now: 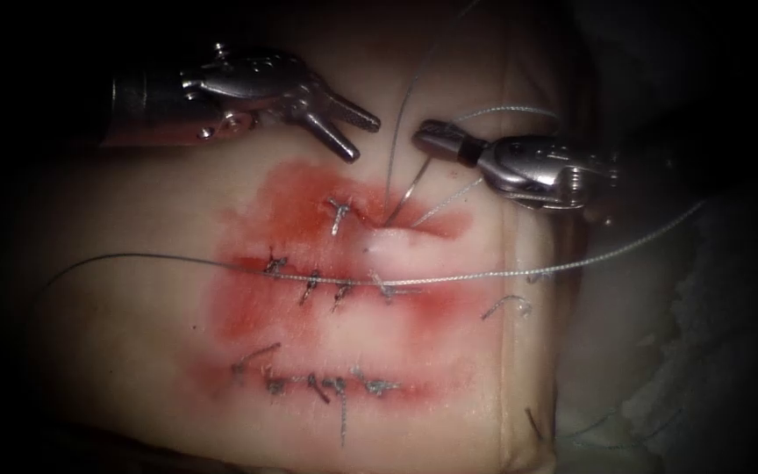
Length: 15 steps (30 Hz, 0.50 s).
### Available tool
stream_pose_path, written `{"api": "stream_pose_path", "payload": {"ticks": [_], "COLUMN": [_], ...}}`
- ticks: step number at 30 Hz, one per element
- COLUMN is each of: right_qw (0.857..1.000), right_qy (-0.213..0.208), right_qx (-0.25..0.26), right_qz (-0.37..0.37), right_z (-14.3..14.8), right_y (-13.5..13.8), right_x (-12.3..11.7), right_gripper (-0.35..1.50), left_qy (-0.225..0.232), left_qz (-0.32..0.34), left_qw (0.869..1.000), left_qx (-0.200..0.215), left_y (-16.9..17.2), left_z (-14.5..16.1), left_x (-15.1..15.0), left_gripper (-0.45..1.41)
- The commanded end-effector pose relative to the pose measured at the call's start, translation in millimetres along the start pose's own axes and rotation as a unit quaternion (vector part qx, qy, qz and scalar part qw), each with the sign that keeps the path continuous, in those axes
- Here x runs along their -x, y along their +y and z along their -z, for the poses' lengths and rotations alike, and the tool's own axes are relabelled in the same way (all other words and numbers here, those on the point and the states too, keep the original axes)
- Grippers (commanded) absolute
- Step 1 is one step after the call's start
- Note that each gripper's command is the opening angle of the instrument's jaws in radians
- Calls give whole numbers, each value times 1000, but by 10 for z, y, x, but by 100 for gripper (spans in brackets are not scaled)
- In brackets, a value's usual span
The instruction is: Wound Closure
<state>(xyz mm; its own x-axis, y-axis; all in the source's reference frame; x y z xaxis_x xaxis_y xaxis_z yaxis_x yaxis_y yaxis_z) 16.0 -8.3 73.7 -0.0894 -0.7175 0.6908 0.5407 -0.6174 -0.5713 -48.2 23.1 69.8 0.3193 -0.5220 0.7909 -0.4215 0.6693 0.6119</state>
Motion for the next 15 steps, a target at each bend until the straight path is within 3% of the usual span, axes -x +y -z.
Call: {"api": "stream_pose_path", "payload": {"ticks": [1, 7, 15], "right_qw": [1000, 995, 981], "right_qy": [0, 4, 10], "right_qx": [9, 25, 37], "right_qz": [-18, -96, -191], "right_z": [-9, -13, -15], "right_y": [9, 11, 18], "right_x": [-5, -8, -8], "right_gripper": [-35, -35, -35], "left_qy": [1, 50, 78], "left_qz": [-4, -76, -151], "left_qw": [1000, 996, 985], "left_qx": [2, 2, 19], "left_y": [-3, -70, -90], "left_z": [-2, -10, -30], "left_x": [-1, -36, -68], "left_gripper": [56, 52, 51]}}
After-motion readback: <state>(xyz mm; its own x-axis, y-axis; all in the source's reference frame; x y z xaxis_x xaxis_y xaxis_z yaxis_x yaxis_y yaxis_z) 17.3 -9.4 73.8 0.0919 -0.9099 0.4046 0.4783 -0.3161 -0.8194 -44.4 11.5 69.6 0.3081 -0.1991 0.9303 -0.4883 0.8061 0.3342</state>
